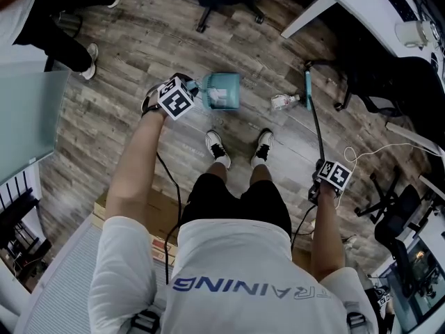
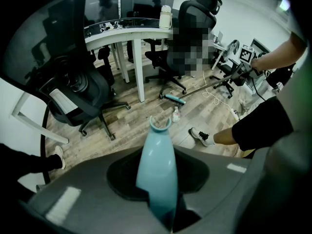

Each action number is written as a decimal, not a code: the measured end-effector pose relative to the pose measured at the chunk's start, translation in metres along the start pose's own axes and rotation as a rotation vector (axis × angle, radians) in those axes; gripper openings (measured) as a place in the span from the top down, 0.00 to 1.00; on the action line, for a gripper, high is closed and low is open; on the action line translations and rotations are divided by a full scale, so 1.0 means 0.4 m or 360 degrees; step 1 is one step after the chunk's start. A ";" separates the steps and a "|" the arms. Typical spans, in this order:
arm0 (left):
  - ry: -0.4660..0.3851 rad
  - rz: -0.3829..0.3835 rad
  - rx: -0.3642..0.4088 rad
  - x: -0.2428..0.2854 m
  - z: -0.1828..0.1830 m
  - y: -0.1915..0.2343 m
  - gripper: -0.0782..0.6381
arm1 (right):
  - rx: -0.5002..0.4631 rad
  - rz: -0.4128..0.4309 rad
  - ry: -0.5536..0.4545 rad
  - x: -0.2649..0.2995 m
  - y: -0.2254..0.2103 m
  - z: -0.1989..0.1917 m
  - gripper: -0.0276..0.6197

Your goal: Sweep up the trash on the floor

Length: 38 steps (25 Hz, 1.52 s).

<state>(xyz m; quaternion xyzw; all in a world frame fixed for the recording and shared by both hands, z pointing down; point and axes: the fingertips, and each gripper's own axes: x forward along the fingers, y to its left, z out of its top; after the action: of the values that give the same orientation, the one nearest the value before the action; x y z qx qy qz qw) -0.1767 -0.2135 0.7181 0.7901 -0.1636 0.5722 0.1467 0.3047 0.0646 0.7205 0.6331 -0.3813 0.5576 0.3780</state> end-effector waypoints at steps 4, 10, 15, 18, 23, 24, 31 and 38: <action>-0.0004 0.0002 0.0005 0.000 0.002 -0.004 0.76 | 0.0080 -0.0057 0.0111 0.046 -0.041 -0.067 0.79; -0.0002 0.0004 0.0006 0.000 -0.002 -0.006 0.76 | 0.0123 0.0071 0.0202 0.060 0.042 -0.160 0.79; 0.0001 0.0004 0.0005 -0.002 0.002 -0.011 0.76 | 0.0173 0.0233 0.0233 0.045 0.151 -0.176 0.79; -0.0002 0.0006 0.0006 -0.002 -0.002 -0.014 0.76 | 0.0155 0.0368 0.0262 0.038 0.241 -0.181 0.79; -0.0005 0.0006 0.0008 -0.003 -0.003 -0.022 0.76 | 0.0105 0.0597 0.0334 0.032 0.402 -0.193 0.79; -0.0006 0.0008 0.0009 -0.004 -0.001 -0.021 0.76 | 0.0080 0.0642 0.0354 0.030 0.435 -0.197 0.79; -0.0005 0.0012 0.0007 -0.004 0.000 -0.023 0.76 | -0.0119 0.0844 0.0414 -0.005 0.571 -0.215 0.79; -0.0011 0.0020 0.0014 -0.003 0.000 -0.020 0.76 | -0.0300 0.0746 0.0274 -0.040 0.531 -0.186 0.79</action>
<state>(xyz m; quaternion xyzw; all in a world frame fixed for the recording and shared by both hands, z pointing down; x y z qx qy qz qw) -0.1736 -0.2064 0.7164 0.7917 -0.1665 0.5712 0.1390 0.0802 0.0428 0.7227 0.4398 -0.5342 0.6437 0.3268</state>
